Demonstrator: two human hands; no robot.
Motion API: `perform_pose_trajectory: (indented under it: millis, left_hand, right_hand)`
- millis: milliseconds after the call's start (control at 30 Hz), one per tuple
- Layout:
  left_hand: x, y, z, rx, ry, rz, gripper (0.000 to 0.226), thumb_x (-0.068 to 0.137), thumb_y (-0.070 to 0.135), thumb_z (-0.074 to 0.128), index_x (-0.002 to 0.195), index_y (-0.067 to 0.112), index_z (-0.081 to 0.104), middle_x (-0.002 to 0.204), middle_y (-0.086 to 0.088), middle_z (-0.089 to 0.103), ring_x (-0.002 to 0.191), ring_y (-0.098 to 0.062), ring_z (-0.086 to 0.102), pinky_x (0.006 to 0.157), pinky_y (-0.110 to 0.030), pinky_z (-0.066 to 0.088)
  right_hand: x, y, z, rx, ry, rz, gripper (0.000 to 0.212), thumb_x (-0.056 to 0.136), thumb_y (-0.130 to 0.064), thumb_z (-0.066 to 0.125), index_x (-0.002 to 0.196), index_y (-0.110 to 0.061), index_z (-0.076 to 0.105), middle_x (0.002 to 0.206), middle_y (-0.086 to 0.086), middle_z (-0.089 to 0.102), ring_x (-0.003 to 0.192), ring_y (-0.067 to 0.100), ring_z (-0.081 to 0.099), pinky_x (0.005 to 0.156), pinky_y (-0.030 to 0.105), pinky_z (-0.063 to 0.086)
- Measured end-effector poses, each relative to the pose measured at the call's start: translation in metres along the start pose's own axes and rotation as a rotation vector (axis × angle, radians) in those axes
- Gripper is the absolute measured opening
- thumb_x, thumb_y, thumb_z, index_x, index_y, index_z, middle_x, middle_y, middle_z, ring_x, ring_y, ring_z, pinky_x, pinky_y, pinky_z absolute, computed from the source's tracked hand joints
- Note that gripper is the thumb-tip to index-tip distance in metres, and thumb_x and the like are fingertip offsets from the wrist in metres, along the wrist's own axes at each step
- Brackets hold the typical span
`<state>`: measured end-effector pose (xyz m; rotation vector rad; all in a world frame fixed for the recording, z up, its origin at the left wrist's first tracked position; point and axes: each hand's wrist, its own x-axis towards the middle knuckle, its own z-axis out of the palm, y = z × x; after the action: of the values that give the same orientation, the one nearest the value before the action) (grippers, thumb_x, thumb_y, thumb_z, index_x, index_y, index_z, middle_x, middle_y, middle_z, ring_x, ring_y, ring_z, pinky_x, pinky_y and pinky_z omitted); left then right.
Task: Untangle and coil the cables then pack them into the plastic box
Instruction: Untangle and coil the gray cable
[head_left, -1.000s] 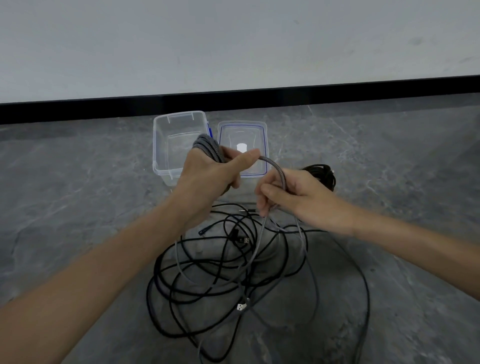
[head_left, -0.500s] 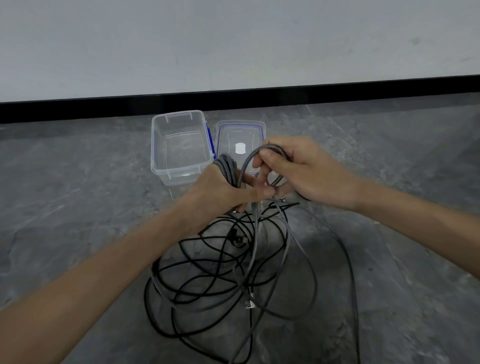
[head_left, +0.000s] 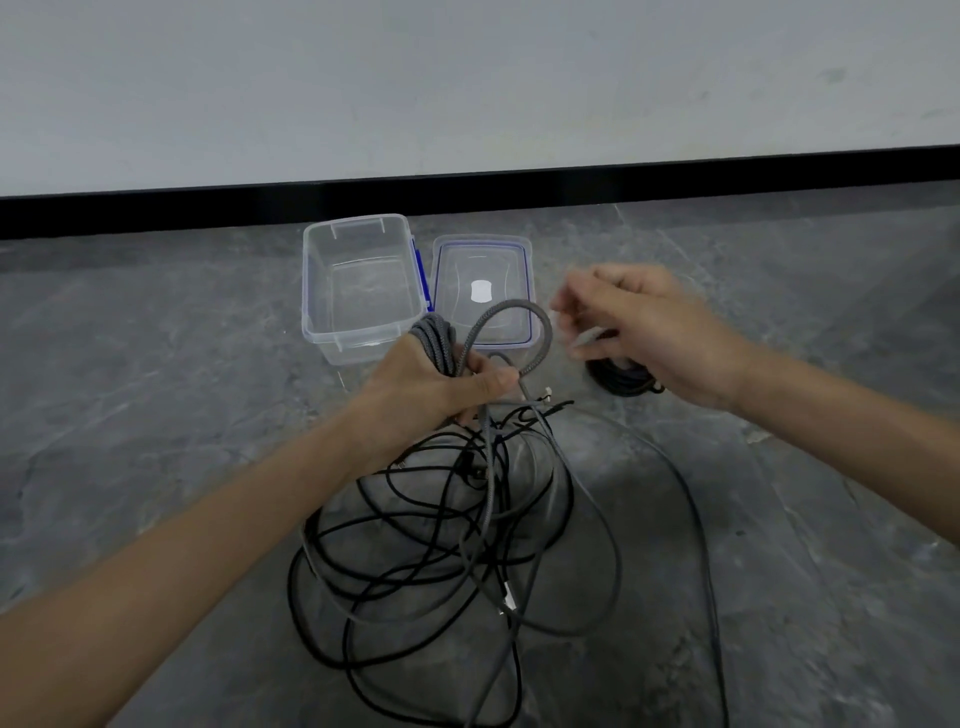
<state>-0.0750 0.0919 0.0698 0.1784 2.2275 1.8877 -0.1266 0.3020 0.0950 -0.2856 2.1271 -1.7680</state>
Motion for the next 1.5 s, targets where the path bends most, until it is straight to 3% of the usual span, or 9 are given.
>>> perform_pose_trajectory:
  millis: [167, 300, 400, 467, 633, 967, 1067, 1200, 1500]
  left_hand:
    - [0.0, -0.004, -0.002, -0.134, 0.062, -0.027, 0.034, 0.072, 0.039, 0.081, 0.069, 0.009, 0.065, 0.052, -0.004, 0.051, 0.054, -0.022, 0.042, 0.061, -0.034, 0.035]
    - [0.002, -0.007, -0.003, -0.192, 0.074, -0.054, 0.024, 0.074, 0.034, 0.08, 0.067, 0.016, 0.066, 0.052, -0.003, 0.051, 0.052, -0.02, 0.044, 0.061, -0.034, 0.036]
    - [0.001, -0.005, 0.001, -0.232, 0.086, -0.043, 0.023, 0.073, 0.03, 0.075, 0.07, 0.011, 0.062, 0.051, -0.002, 0.049, 0.05, -0.018, 0.043, 0.06, -0.031, 0.037]
    - [0.0, -0.003, 0.002, -0.268, 0.109, -0.05, 0.021, 0.072, 0.029, 0.071, 0.069, 0.011, 0.061, 0.05, -0.001, 0.048, 0.05, -0.015, 0.043, 0.058, -0.025, 0.039]
    - [0.002, 0.003, -0.01, -0.372, 0.143, -0.019, 0.029, 0.078, 0.031, 0.064, 0.051, 0.022, 0.057, 0.045, 0.008, 0.039, 0.049, -0.01, 0.041, 0.06, -0.017, 0.042]
    - [0.005, 0.008, -0.015, -0.408, 0.195, 0.07, 0.027, 0.078, 0.032, 0.063, 0.066, 0.014, 0.047, 0.045, 0.009, 0.036, 0.048, -0.009, 0.04, 0.055, -0.018, 0.038]
    - [0.002, 0.007, -0.013, -0.432, 0.18, 0.059, 0.028, 0.079, 0.032, 0.062, 0.068, 0.012, 0.046, 0.045, 0.009, 0.035, 0.048, -0.008, 0.041, 0.055, -0.016, 0.04]
    - [0.001, 0.008, -0.015, -0.415, 0.164, 0.071, 0.03, 0.08, 0.033, 0.061, 0.067, 0.012, 0.043, 0.044, 0.01, 0.035, 0.047, -0.008, 0.041, 0.055, -0.015, 0.04]
    - [0.002, 0.013, -0.019, -0.504, 0.099, 0.1, 0.023, 0.085, 0.029, 0.057, 0.079, 0.01, 0.048, 0.044, 0.01, 0.031, 0.047, -0.007, 0.04, 0.057, -0.014, 0.042]
  right_hand:
    - [0.003, 0.078, 0.002, -0.566, -0.117, 0.325, 0.026, 0.091, -0.036, 0.062, 0.092, -0.011, 0.07, 0.086, 0.001, 0.069, 0.087, 0.016, 0.062, 0.079, 0.027, 0.049]
    - [0.001, 0.121, 0.026, -0.672, -0.258, 0.481, 0.085, 0.062, -0.078, 0.063, 0.122, -0.018, 0.059, 0.121, 0.0, 0.064, 0.109, 0.018, 0.059, 0.096, 0.037, 0.05]
    - [0.004, 0.135, 0.039, -0.621, -0.223, 0.522, 0.027, 0.092, -0.027, 0.056, 0.092, -0.001, 0.057, 0.089, 0.012, 0.066, 0.071, 0.02, 0.063, 0.063, 0.028, 0.056]
    - [0.008, 0.129, 0.043, -0.735, -0.198, 0.467, 0.028, 0.099, -0.011, 0.042, 0.075, -0.003, 0.053, 0.075, 0.012, 0.06, 0.058, 0.02, 0.057, 0.049, 0.025, 0.049]
    - [0.005, 0.117, 0.035, -0.796, 0.109, 0.036, 0.023, 0.101, -0.014, 0.04, 0.087, -0.002, 0.054, 0.081, 0.01, 0.061, 0.072, 0.022, 0.055, 0.063, 0.032, 0.036]
    - [0.0, 0.08, 0.019, -0.897, 0.032, 0.047, 0.028, 0.099, -0.011, 0.042, 0.084, 0.0, 0.063, 0.081, 0.018, 0.065, 0.083, 0.029, 0.061, 0.07, 0.033, 0.042]
    - [0.004, 0.076, 0.009, -0.812, 0.223, -0.059, 0.025, 0.099, -0.013, 0.042, 0.092, 0.002, 0.061, 0.074, 0.014, 0.06, 0.07, 0.027, 0.056, 0.064, 0.034, 0.038]
    - [0.0, 0.085, 0.011, -0.619, -0.034, 0.2, 0.021, 0.1, -0.014, 0.045, 0.086, -0.005, 0.056, 0.062, 0.001, 0.055, 0.051, 0.012, 0.052, 0.051, 0.026, 0.043]
    - [0.018, 0.069, 0.011, 0.061, 0.01, 0.431, 0.019, 0.09, -0.012, 0.064, 0.106, -0.011, 0.056, 0.087, 0.008, 0.06, 0.069, 0.015, 0.052, 0.063, 0.03, 0.04]
